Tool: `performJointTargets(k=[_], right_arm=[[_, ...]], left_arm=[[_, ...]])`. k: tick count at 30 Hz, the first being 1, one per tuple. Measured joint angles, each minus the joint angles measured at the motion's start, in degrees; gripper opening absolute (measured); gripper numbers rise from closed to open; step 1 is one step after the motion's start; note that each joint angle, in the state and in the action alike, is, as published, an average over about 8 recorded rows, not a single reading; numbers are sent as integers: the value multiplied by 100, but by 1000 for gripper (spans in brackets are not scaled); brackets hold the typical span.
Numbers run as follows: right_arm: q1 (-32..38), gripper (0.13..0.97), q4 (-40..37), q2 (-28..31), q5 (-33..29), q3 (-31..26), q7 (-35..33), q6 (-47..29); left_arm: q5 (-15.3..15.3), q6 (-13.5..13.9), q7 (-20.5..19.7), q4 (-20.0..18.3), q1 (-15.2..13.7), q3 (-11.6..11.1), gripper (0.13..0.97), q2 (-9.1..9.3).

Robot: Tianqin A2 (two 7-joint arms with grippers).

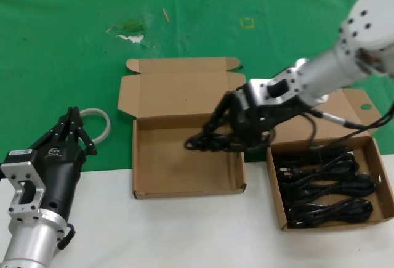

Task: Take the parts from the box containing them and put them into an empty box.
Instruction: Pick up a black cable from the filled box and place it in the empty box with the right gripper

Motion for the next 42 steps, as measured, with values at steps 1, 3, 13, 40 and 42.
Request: performJointTargets(k=[1, 3, 13, 40, 42], right_arm=[[3, 221, -84, -87, 5, -7, -61, 58], [20, 221, -298, -269, 18, -15, -213, 183], [260, 221, -2049, -1308, 248, -82, -1359, 923], [340, 221, -2924, -1690, 2841, -2946, -2064, 2863], [325, 221, -2908, -1691, 2823, -2955, -2062, 2889]], left_arm=[[0, 0, 0, 0, 0, 0, 156, 0], [0, 0, 0, 0, 0, 0, 156, 0], [0, 0, 0, 0, 0, 0, 156, 0], [0, 0, 0, 0, 0, 0, 156, 0], [0, 0, 0, 0, 0, 0, 156, 0]])
